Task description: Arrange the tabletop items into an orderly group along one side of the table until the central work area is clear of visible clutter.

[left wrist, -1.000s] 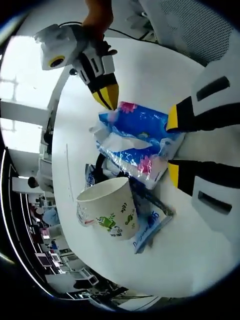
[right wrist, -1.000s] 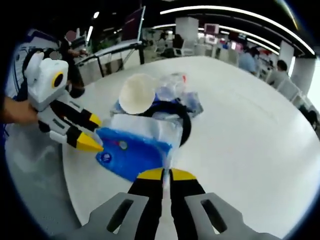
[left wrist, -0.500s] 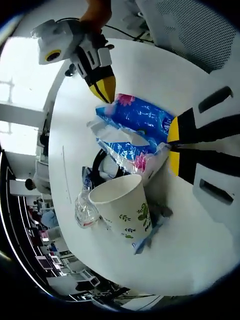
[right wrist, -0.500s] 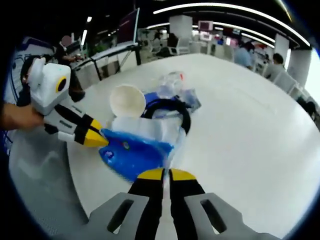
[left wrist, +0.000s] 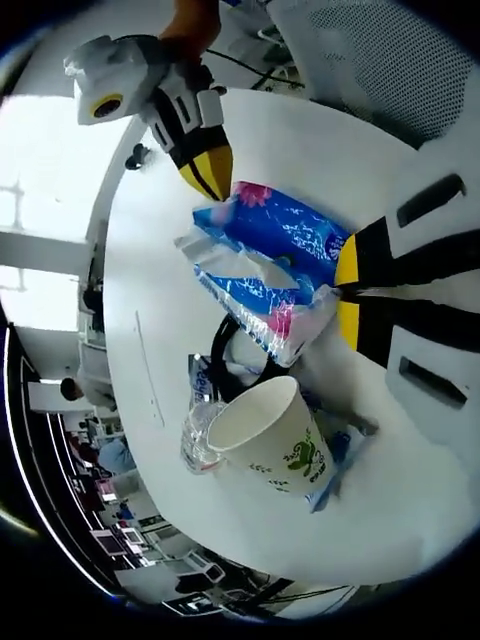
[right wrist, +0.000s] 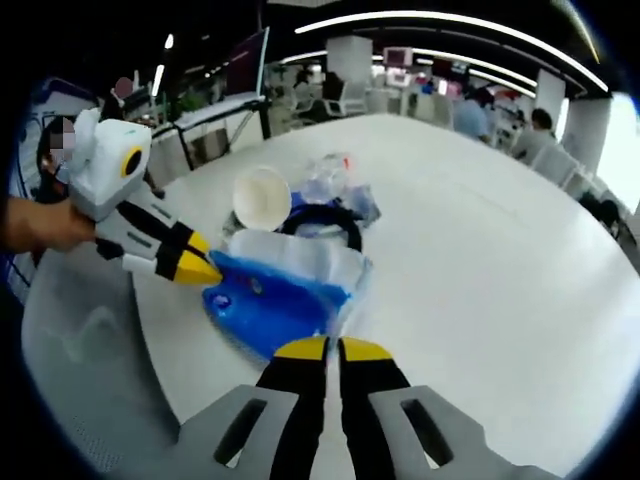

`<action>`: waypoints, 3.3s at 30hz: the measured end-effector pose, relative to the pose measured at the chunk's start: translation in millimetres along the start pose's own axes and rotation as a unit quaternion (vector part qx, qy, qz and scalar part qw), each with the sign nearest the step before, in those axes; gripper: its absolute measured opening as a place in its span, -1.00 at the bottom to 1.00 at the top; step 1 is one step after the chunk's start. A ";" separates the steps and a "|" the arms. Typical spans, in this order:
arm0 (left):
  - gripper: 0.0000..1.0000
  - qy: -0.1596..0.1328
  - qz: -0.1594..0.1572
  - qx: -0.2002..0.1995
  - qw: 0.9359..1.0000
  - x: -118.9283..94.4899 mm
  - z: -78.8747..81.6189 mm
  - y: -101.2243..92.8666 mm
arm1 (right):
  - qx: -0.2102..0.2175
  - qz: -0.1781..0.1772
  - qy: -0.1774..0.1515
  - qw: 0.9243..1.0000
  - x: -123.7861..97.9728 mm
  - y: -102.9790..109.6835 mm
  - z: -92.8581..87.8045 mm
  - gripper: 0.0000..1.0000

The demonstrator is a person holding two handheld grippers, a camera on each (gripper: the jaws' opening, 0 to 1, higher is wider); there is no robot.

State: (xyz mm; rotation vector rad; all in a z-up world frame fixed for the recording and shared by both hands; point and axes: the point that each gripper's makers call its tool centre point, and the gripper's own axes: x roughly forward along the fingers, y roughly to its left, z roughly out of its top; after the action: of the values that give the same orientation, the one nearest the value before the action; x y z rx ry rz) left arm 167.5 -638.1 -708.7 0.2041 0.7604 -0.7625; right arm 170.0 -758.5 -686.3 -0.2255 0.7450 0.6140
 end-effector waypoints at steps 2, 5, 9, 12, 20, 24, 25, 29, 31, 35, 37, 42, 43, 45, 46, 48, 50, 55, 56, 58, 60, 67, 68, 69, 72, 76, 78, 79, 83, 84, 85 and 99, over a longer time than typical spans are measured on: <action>-0.98 -0.001 -0.005 0.005 1.000 0.7 4.2 -1.8 | -0.001 -0.005 0.000 1.000 -3.9 -2.3 -0.3 -0.99; -0.98 -0.004 -0.010 0.016 1.000 1.8 11.9 -3.5 | -0.002 -0.012 -0.002 1.000 -11.2 -5.0 0.7 -0.99; -0.98 -0.006 -0.019 0.027 0.999 2.4 20.1 -8.1 | -0.002 -0.022 -0.006 1.000 -19.1 -9.2 0.8 -0.99; -0.98 -0.007 -0.026 0.033 0.999 4.6 24.4 -11.8 | 0.001 -0.029 -0.008 1.000 -24.5 -12.6 -0.3 -0.99; -0.98 -0.002 -0.041 0.061 0.997 11.5 34.8 -20.4 | 0.013 -0.042 -0.011 0.999 -34.6 -21.8 -2.4 -1.00; -0.99 -0.006 -0.044 0.057 0.997 13.3 43.2 -19.4 | 0.018 -0.045 -0.013 0.999 -38.4 -26.3 0.8 -1.00; -0.99 -0.005 -0.045 0.058 0.997 14.6 45.9 -19.4 | 0.019 -0.045 -0.013 0.999 -39.7 -28.3 2.1 -1.00; -0.98 -0.010 -0.047 0.064 0.997 16.4 56.8 -20.5 | 0.024 -0.052 -0.015 0.998 -40.5 -38.4 6.0 -1.00; -0.98 -0.014 -0.045 0.073 0.996 16.9 60.7 -20.0 | 0.040 -0.057 -0.025 0.997 -40.0 -43.6 9.2 -1.00; -0.98 -0.012 -0.042 0.070 0.997 19.9 62.9 -17.2 | 0.059 -0.057 -0.034 0.996 -37.4 -47.6 11.2 -1.00; -0.98 -0.010 -0.042 0.074 0.996 21.6 64.6 -17.8 | 0.059 -0.058 -0.036 0.996 -37.2 -49.4 12.1 -1.00; -0.98 -0.006 -0.042 0.082 0.996 23.5 70.4 -20.8 | 0.070 -0.058 -0.044 0.995 -38.9 -57.7 13.2 -1.00; -0.98 -0.005 -0.042 0.082 0.996 24.5 71.3 -21.4 | 0.072 -0.058 -0.046 0.995 -39.3 -59.2 13.6 -1.00; -0.98 -0.003 -0.040 0.087 0.995 24.4 73.0 -23.3 | 0.075 -0.057 -0.050 0.994 -39.8 -61.9 14.4 -1.00; -0.98 -0.002 -0.040 0.087 0.995 24.6 73.9 -23.8 | 0.077 -0.057 -0.051 0.994 -40.0 -62.9 14.7 -1.00; -0.98 -0.002 -0.039 0.086 0.996 25.4 76.1 -24.5 | 0.081 -0.057 -0.054 0.994 -41.3 -65.5 14.8 -1.00; -0.98 -0.001 -0.040 0.082 0.996 24.3 78.7 -26.7 | 0.086 -0.056 -0.057 0.993 -43.2 -67.9 14.7 -1.00; -0.98 -0.004 -0.039 0.085 0.996 26.1 83.7 -33.2 | 0.098 -0.056 -0.064 0.992 -48.8 -74.2 13.1 -1.00; -0.98 -0.004 -0.038 0.089 0.995 26.9 84.6 -33.9 | 0.100 -0.054 -0.065 0.991 -48.8 -75.2 11.8 -1.00; -0.98 -0.004 -0.036 0.093 0.995 29.1 86.8 -35.1 | 0.096 -0.053 -0.063 0.992 -49.5 -75.3 10.8 -1.00; -0.98 -0.004 -0.036 0.087 0.996 31.3 88.7 -35.4 | 0.093 -0.053 -0.061 0.992 -49.4 -77.5 8.8 -1.00; -0.98 -0.006 -0.034 0.080 0.996 40.4 96.3 -41.2 | 0.100 -0.053 -0.060 0.992 -50.3 -92.0 6.9 -1.00; -0.98 -0.008 -0.032 0.084 0.996 42.0 97.2 -42.0 | 0.098 -0.054 -0.060 0.992 -49.8 -94.1 6.8 -1.00; -0.98 -0.008 -0.032 0.083 0.996 43.7 97.3 -42.5 | 0.099 -0.055 -0.060 0.992 -49.6 -95.6 6.9 -1.00; -0.98 -0.004 -0.034 0.079 0.996 49.1 97.5 -44.0 | 0.101 -0.055 -0.061 0.991 -50.0 -101.6 6.6 -1.00; -0.98 -0.005 -0.037 0.077 0.996 53.3 101.9 -46.0 | 0.105 -0.055 -0.062 0.991 -51.0 -108.8 3.5 -1.00; -0.98 -0.004 -0.038 0.077 0.996 56.6 104.3 -47.0 | 0.110 -0.055 -0.066 0.990 -52.1 -112.6 2.7 -1.00; -0.98 -0.003 -0.039 0.077 0.996 58.1 105.3 -47.6 | 0.111 -0.056 -0.067 0.990 -52.5 -114.2 2.3 -1.00; -0.98 -0.001 -0.043 0.086 0.995 67.0 110.9 -52.0 | 0.117 -0.060 -0.070 0.989 -53.4 -123.3 -1.7 -1.00; -0.98 0.000 -0.044 0.086 0.995 67.8 111.3 -52.6 | 0.117 -0.061 -0.070 0.989 -54.0 -125.1 -2.9 -1.00; -0.98 0.001 -0.046 0.089 0.995 70.6 112.8 -54.2 | 0.119 -0.062 -0.070 0.989 -54.4 -126.9 -3.9 -1.00; -0.97 -0.003 -0.060 0.106 0.993 95.4 136.1 -70.6 | 0.141 -0.079 -0.077 0.984 -61.6 -162.3 -14.0 -1.00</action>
State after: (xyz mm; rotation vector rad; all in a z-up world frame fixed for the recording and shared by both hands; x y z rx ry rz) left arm 238.7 -799.3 -669.5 0.3502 0.6901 -0.9580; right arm 223.7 -921.6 -657.0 0.0241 0.6492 0.3640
